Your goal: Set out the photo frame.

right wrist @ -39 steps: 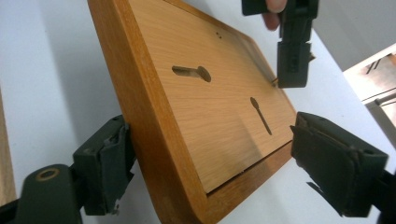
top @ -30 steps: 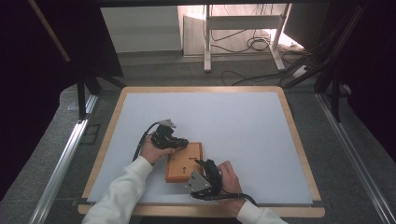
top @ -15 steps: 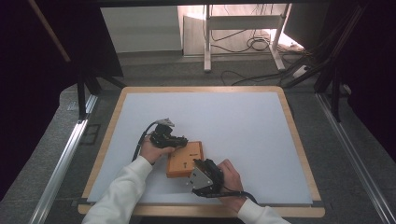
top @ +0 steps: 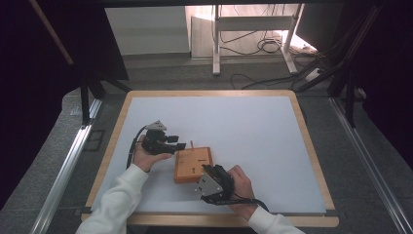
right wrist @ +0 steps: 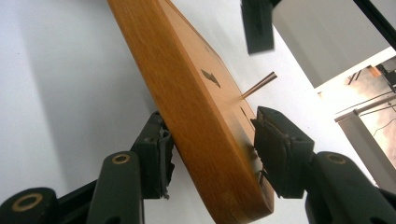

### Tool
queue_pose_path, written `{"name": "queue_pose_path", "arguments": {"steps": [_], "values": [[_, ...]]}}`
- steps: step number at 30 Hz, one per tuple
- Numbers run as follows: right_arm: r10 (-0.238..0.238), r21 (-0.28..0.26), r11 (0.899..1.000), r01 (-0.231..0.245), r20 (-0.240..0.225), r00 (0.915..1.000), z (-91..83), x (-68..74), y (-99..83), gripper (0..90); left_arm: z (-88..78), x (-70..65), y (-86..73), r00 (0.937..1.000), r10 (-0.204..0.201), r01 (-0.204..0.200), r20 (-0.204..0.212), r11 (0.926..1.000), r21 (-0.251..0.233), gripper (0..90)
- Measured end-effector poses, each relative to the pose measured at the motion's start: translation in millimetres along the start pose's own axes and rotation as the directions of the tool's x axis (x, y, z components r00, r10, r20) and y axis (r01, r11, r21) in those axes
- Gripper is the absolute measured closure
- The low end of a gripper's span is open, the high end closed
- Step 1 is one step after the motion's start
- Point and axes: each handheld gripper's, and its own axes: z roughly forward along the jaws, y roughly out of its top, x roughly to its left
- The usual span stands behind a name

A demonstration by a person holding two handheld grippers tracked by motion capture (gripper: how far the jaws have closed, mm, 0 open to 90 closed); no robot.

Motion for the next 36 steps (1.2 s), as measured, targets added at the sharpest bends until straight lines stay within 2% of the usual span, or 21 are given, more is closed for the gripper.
{"name": "queue_pose_path", "arguments": {"steps": [4,9,14,18,22,25,28,36], "values": [[-0.002,0.000,1.000,0.002,0.001,1.0000,-0.5,-1.0,0.2,48.6,-11.1,-2.0,-11.8,0.9997,0.009,-0.009,-0.022,1.0000,0.003,37.6],[-0.004,0.005,1.000,0.004,0.006,1.0000,-1.1,-1.1,1.0,49.3,-25.4,-4.0,-33.6,0.9995,-0.016,0.016,-0.025,0.9999,0.004,34.8],[-0.002,0.002,1.000,0.002,-0.001,1.0000,-0.6,-4.3,2.8,49.7,-37.3,-6.3,-48.1,0.9982,0.001,0.000,-0.061,0.9999,0.013,34.3],[-0.002,0.007,1.000,0.003,-0.008,1.0000,-0.5,-5.3,3.5,49.9,-38.1,-5.8,-56.8,0.9959,0.013,-0.009,-0.089,0.9992,0.039,33.7],[-0.008,0.009,1.000,0.008,-0.010,0.9999,-0.5,-6.9,4.7,50.8,-35.7,-3.7,-61.5,0.9963,-0.001,0.005,-0.085,0.9987,0.051,33.6],[-0.013,0.009,1.000,0.013,-0.013,0.9998,-0.8,-9.9,7.0,52.2,-33.2,-3.5,-62.2,0.9977,-0.026,0.029,-0.063,0.9983,0.051,33.7],[-0.023,0.008,1.000,0.023,-0.016,0.9996,-0.9,-14.0,10.2,54.1,-31.7,-3.3,-62.8,0.9978,-0.023,0.027,-0.063,0.9978,0.060,33.7],[-0.054,0.033,0.998,0.055,-0.041,0.9977,1.3,-29.2,22.9,58.1,-31.7,1.7,-65.3,0.9971,-0.051,0.054,-0.057,0.9969,0.058,33.7]]}}
